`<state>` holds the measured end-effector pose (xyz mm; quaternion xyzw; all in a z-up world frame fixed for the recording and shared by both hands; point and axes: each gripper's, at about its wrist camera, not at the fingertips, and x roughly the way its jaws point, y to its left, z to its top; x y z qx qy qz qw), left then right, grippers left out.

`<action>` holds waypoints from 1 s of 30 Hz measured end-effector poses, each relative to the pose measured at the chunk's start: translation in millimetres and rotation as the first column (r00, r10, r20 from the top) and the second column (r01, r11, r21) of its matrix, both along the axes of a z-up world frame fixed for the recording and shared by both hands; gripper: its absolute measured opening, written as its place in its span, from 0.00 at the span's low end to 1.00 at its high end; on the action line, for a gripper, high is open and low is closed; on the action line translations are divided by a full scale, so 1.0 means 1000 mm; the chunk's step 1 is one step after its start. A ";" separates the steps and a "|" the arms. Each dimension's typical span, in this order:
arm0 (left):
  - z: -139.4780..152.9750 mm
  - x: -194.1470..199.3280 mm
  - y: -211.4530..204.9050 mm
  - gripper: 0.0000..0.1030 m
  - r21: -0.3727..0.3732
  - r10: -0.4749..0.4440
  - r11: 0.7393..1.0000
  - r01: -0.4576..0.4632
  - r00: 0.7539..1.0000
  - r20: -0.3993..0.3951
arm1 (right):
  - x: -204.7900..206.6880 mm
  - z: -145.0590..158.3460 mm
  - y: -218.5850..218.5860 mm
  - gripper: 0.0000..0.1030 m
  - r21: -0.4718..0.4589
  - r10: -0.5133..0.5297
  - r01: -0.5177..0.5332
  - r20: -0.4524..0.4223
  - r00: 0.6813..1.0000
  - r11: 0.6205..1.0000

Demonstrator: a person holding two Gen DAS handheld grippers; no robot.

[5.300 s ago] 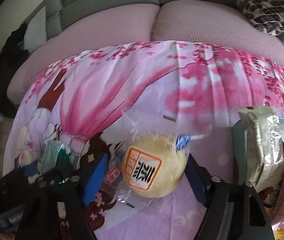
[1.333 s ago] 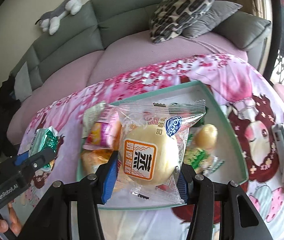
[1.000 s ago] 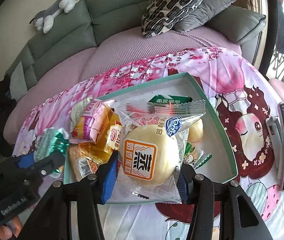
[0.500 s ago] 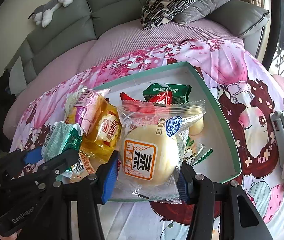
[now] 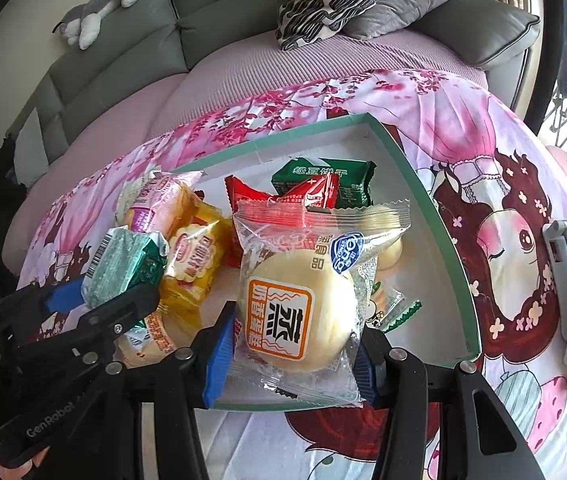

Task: Organize snacks
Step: 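Carry the green packet and round bun packet over the tray with both grippers, then lower both packets into the tray and open both grippers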

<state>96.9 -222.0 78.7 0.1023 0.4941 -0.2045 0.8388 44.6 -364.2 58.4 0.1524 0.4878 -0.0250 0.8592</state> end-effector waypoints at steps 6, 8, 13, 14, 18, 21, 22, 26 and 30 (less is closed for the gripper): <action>-0.007 0.006 -0.003 0.50 0.010 -0.004 1.000 0.004 1.000 -0.003 | 0.004 -0.003 -0.002 0.53 -0.006 -0.002 0.002 -0.005 1.000 1.000; -0.011 0.008 -0.004 0.50 0.014 -0.004 1.000 0.004 1.000 -0.013 | 0.005 -0.004 -0.002 0.53 -0.010 -0.001 0.001 -0.006 1.000 1.000; -0.017 0.009 -0.003 0.50 0.013 0.000 1.000 0.001 0.999 -0.032 | 0.006 -0.004 -0.002 0.53 -0.014 0.001 -0.001 -0.009 1.000 1.000; -0.017 0.009 -0.003 0.50 0.010 0.000 1.000 0.000 0.999 -0.036 | 0.006 -0.004 -0.002 0.53 -0.014 0.001 -0.001 -0.009 1.000 1.000; -0.017 0.007 -0.002 0.50 0.004 -0.002 1.000 0.002 0.999 -0.053 | 0.005 -0.004 -0.003 0.53 -0.015 -0.005 0.005 -0.009 1.000 1.000; -0.015 0.004 -0.002 0.50 -0.004 -0.012 1.000 0.012 0.998 -0.058 | 0.004 -0.003 -0.004 0.55 -0.014 -0.010 0.010 -0.015 1.000 1.000; -0.014 0.003 -0.002 0.51 -0.006 -0.014 1.000 0.014 0.998 -0.060 | 0.004 -0.003 -0.004 0.55 -0.013 -0.011 0.011 -0.017 1.000 1.000; -0.009 0.000 0.000 0.55 -0.022 -0.011 1.000 0.010 0.998 -0.064 | 0.002 -0.001 -0.005 0.58 -0.010 -0.015 0.015 -0.017 1.000 1.000; -0.002 -0.003 0.006 0.59 -0.041 -0.002 0.999 -0.001 0.998 -0.065 | -0.001 0.001 -0.003 0.62 -0.014 -0.018 0.018 -0.021 1.000 1.000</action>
